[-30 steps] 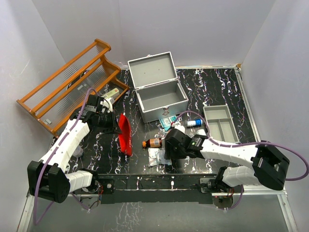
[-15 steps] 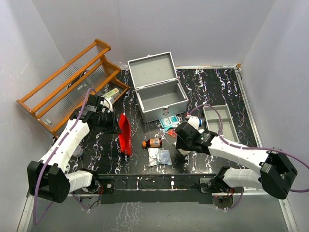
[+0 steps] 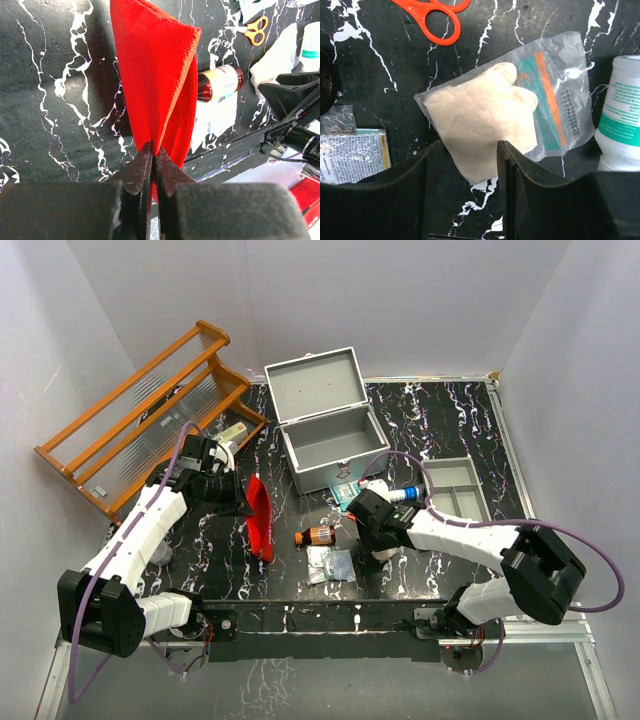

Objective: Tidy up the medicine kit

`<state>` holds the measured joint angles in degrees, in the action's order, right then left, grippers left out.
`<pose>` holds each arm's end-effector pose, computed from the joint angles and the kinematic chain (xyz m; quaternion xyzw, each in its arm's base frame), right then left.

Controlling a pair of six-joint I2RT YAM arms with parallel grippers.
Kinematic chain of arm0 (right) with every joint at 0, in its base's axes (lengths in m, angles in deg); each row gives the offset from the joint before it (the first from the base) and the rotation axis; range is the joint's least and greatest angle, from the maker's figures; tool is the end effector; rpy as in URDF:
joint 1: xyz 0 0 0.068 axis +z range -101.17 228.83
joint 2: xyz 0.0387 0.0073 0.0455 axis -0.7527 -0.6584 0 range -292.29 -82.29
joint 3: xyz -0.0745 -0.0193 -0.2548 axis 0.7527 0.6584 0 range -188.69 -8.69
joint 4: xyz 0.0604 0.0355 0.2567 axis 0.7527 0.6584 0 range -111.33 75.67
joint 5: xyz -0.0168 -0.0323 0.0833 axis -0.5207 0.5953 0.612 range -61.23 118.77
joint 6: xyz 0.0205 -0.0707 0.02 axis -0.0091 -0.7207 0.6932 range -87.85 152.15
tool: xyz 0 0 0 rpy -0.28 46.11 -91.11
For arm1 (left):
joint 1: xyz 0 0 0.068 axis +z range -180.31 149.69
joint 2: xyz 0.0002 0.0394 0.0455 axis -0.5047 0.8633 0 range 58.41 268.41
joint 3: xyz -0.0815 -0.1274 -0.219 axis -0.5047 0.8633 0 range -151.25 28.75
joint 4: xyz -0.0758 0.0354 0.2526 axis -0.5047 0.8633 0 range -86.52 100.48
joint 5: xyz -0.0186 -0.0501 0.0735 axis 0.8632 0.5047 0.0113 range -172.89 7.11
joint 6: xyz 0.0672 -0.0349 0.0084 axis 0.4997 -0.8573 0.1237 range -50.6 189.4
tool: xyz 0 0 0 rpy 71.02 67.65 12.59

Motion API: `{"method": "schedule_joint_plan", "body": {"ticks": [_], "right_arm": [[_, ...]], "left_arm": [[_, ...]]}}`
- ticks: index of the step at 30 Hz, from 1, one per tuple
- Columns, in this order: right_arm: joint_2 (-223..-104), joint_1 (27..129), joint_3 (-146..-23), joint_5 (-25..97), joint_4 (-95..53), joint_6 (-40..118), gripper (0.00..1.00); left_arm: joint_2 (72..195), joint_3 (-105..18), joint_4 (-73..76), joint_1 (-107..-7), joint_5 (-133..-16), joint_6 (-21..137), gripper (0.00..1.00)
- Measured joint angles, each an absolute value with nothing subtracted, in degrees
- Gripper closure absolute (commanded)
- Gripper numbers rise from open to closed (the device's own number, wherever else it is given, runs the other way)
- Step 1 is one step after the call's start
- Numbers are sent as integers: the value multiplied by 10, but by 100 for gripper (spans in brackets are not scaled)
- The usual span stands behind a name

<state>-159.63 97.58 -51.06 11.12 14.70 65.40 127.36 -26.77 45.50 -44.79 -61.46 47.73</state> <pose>0.1775 0.1728 0.1421 -0.1064 0.9691 -0.0072 0.2224 0.2466 -0.0881 0.2434 -0.0037 0.9398 -0.2594 0.2223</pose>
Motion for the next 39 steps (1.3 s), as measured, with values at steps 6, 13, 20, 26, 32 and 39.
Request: {"method": "schedule_joint_plan", "body": {"ticks": [6, 13, 20, 26, 32, 39], "right_arm": [[-1622, 976, -521, 131, 146, 636, 56], [-1649, 976, -523, 141, 144, 637, 71], [-1633, 976, -523, 145, 142, 655, 87], [-1568, 976, -519, 166, 116, 692, 93], [-1484, 976, -495, 197, 68, 745, 95], [-1449, 976, -496, 270, -21, 805, 95]], "left_arm": [[1274, -268, 455, -448, -615, 477, 100], [1274, -268, 455, -449, -615, 477, 100], [1274, -268, 454, -451, -615, 476, 100], [1274, -268, 448, -451, -615, 471, 100], [1274, -268, 436, -452, -615, 462, 100], [1273, -263, 412, -453, -614, 447, 100]]}}
